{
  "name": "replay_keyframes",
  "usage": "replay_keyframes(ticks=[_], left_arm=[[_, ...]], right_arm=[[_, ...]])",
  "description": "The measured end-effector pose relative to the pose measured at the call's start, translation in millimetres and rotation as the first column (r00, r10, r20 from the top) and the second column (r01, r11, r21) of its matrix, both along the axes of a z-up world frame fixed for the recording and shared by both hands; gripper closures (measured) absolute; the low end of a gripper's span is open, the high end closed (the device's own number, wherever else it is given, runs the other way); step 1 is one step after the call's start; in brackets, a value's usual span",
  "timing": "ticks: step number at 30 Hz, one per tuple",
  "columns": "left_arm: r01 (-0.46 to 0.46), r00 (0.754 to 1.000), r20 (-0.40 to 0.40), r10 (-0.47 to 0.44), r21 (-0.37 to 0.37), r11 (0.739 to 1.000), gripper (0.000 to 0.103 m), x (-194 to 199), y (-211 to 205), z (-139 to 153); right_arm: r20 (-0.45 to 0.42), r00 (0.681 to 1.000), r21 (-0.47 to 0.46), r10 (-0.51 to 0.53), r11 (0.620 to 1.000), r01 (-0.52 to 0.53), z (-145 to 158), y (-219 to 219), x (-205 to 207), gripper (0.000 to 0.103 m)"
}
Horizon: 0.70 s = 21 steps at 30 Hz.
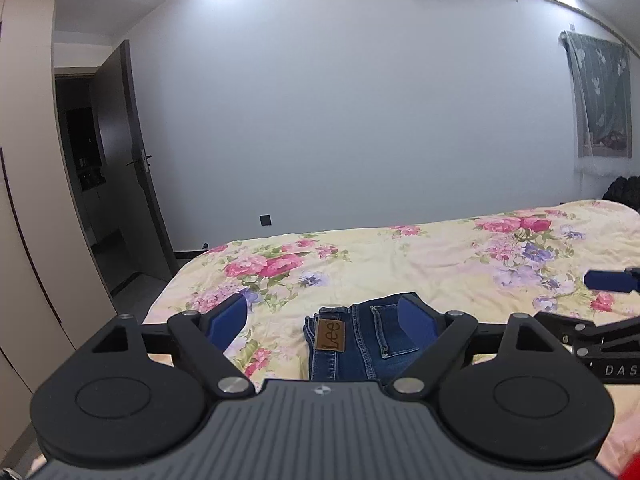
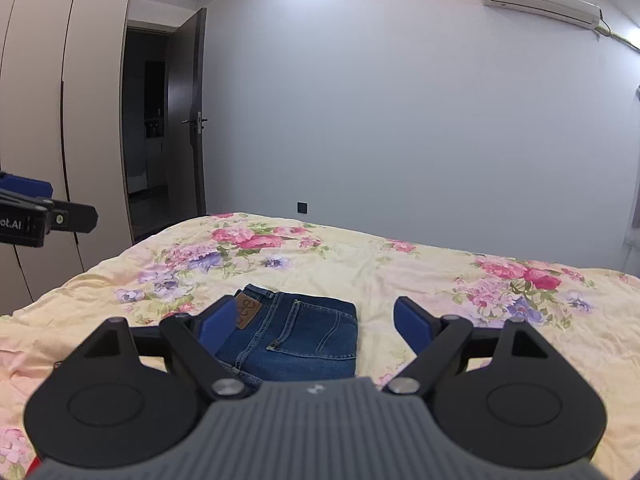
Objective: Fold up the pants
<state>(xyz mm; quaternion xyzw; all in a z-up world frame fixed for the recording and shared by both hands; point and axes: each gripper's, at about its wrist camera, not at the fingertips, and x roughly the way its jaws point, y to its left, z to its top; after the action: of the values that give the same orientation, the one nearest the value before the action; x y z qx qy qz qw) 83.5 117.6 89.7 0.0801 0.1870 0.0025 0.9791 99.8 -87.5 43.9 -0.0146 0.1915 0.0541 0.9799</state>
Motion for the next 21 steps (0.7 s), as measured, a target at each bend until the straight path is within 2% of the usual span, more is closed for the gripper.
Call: replay_keyframes(ticks=[2, 5, 8, 13, 17, 21], left_arm=[[-0.017, 1.000, -0.016, 0.016, -0.055, 0.998, 0.000, -5.1, 4.0, -13.9], [-0.060, 0.998, -0.042, 0.056, -0.117, 0.991, 0.000, -7.9, 11.5, -36.0], [-0.096, 0.993, -0.077, 0.086, -0.149, 0.984, 0.000, -4.8, 15.0, -57.5], [-0.144, 0.982, -0.126, 0.142, -0.005, 0.990, 0.000, -1.9, -3.6, -93.8], [-0.144, 0.974, -0.184, 0.135, -0.032, 0.989, 0.000, 3.2, -4.6, -114.4], [-0.144, 0.969, -0.210, 0.134, -0.036, 0.989, 0.000, 5.4, -6.8, -123.1]], right_arm=[[-0.006, 1.000, 0.043, -0.025, 0.999, 0.025, -9.8, 1.8, -14.2, 0.022], [-0.006, 0.998, 0.040, -0.069, 0.997, 0.069, -29.8, 7.2, -29.4, 0.022], [-0.048, 0.996, 0.039, -0.073, 0.996, 0.075, -52.1, 10.6, -32.2, 0.022], [-0.037, 0.989, 0.007, -0.140, 0.990, 0.141, -76.3, 16.0, -29.1, 0.022], [-0.049, 0.986, -0.008, -0.161, 0.987, 0.160, -91.6, 16.4, -20.9, 0.022], [-0.078, 0.983, -0.019, -0.165, 0.986, 0.164, -103.7, 17.8, -13.1, 0.022]])
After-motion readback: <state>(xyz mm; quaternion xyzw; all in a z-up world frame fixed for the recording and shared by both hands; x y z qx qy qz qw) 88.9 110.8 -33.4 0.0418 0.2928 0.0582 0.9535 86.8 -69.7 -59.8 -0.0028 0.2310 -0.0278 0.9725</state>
